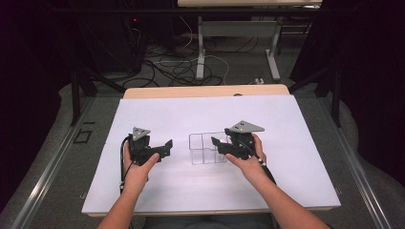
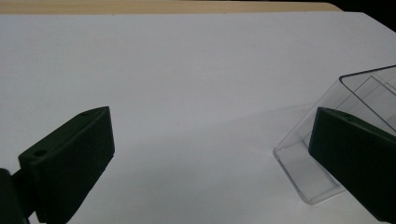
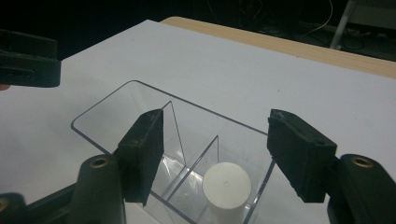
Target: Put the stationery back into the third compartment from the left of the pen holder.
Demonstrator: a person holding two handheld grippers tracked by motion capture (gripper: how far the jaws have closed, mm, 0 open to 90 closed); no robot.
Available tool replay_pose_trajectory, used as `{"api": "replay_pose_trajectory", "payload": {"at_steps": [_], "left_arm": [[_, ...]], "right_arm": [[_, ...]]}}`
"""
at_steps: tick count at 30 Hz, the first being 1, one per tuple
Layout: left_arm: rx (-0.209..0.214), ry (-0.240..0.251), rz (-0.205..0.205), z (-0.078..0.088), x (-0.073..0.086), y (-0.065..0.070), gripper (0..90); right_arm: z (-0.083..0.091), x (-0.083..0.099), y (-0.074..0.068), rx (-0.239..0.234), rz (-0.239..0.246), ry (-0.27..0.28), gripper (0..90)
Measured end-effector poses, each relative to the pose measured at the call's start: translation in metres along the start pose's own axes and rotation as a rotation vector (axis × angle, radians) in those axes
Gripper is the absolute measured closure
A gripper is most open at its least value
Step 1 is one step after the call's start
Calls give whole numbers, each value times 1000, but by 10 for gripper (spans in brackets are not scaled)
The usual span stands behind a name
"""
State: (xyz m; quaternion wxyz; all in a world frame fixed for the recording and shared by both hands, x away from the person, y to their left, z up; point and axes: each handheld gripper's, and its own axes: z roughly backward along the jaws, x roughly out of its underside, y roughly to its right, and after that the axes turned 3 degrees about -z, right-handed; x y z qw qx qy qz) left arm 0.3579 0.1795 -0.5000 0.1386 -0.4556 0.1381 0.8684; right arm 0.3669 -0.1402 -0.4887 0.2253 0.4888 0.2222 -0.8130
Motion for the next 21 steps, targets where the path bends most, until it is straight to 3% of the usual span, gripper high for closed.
{"api": "replay_pose_trajectory", "payload": {"at_steps": [6, 11, 15, 18, 21], "left_arm": [[-7, 10, 6, 2, -1, -4, 4], [-10, 6, 11, 3, -1, -8, 3], [-12, 9, 10, 4, -1, -10, 3], [-15, 10, 12, 4, -1, -11, 3], [-13, 7, 8, 3, -1, -12, 3]], "right_arm": [[9, -7, 7, -26, 11, 41, 338], [14, -10, 16, -17, -27, 34, 310], [16, -9, 28, 20, -56, 21, 216], [17, -7, 40, 73, -72, 9, 141], [19, -6, 52, 101, -83, 5, 128]]}}
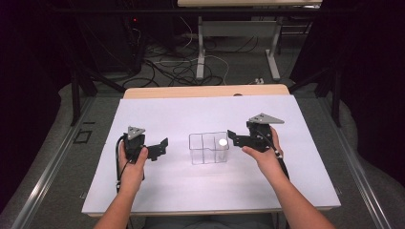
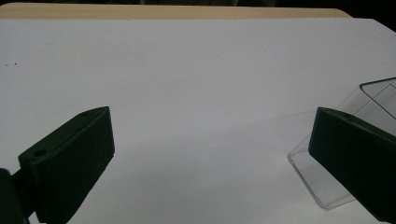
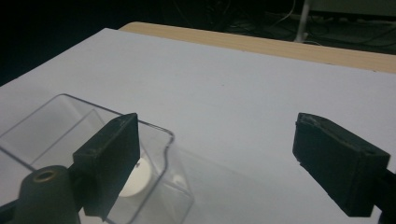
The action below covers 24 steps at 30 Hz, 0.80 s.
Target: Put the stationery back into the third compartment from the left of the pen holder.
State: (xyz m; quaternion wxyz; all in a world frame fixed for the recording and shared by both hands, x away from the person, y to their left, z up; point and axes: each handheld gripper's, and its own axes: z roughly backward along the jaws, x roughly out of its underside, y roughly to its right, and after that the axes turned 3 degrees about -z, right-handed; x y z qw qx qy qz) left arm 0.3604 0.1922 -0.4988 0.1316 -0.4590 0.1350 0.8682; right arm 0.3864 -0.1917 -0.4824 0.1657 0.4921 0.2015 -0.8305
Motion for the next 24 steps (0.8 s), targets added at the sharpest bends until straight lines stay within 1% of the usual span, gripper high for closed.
{"api": "replay_pose_trajectory", "payload": {"at_steps": [1, 5, 9, 12, 14, 18, 19, 22, 23, 24], "left_arm": [[-2, -1, -3, 0, 0, 0, 3], [-4, -5, -1, -1, 1, -1, 3], [-8, -4, 3, -2, 1, -3, 3], [-10, -4, 3, -2, 2, -5, 3], [-13, -5, 5, -3, 3, -6, 3], [-15, -12, 8, -4, 4, -7, 3], [-16, -12, 4, -5, 4, -8, 3], [-19, -20, 1, -6, 5, -8, 4], [-19, -24, 3, -6, 6, -8, 3], [-18, -25, 3, -7, 6, -8, 3]], "right_arm": [[1, 0, 5, 13, -16, -3, 104], [2, 3, 19, 73, -49, -19, 5], [4, 6, 33, 121, -51, -24, 0], [5, 8, 42, 160, -56, -37, 0], [5, 11, 48, 176, -58, -50, 0], [4, 19, 61, 193, -92, -56, 0], [4, 21, 62, 196, -114, -60, 0], [3, 25, 68, 218, -142, -51, 0], [3, 26, 68, 234, -168, -48, 0], [3, 28, 71, 264, -173, -45, 0]]}}
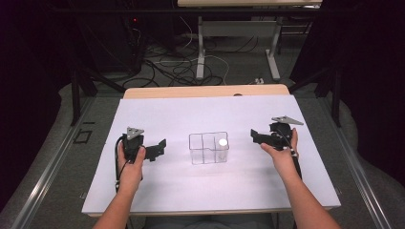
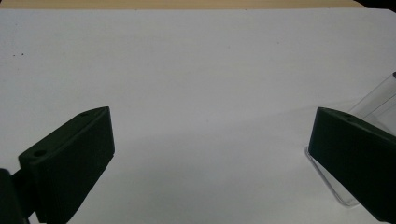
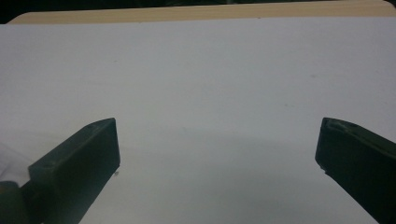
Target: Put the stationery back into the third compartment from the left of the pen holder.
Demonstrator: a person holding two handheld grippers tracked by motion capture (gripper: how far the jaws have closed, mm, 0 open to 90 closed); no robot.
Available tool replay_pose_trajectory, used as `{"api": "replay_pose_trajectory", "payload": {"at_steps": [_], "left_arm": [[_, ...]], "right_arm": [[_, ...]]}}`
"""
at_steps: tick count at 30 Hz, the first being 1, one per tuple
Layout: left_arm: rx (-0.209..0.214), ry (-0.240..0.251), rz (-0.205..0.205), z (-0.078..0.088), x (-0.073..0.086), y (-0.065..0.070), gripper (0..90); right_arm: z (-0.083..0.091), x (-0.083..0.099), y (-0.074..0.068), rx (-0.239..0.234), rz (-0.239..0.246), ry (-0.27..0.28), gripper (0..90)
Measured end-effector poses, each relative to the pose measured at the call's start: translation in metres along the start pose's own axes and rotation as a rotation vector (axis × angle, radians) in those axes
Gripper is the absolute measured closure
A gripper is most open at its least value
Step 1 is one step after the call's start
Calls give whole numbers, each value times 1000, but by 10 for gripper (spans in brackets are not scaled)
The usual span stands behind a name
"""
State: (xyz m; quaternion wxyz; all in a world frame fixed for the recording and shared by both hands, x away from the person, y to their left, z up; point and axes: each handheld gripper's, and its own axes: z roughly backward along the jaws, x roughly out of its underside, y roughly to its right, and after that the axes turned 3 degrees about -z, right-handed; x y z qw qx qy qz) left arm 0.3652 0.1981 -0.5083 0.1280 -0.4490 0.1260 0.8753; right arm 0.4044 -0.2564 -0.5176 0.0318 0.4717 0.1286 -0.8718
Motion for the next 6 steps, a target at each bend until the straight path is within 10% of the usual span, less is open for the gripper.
{"api": "replay_pose_trajectory", "payload": {"at_steps": [6], "left_arm": [[-8, -5, -1, -1, 1, -1, 4]], "right_arm": [[-3, 4, 4, 13, 4, -33, 0]]}}
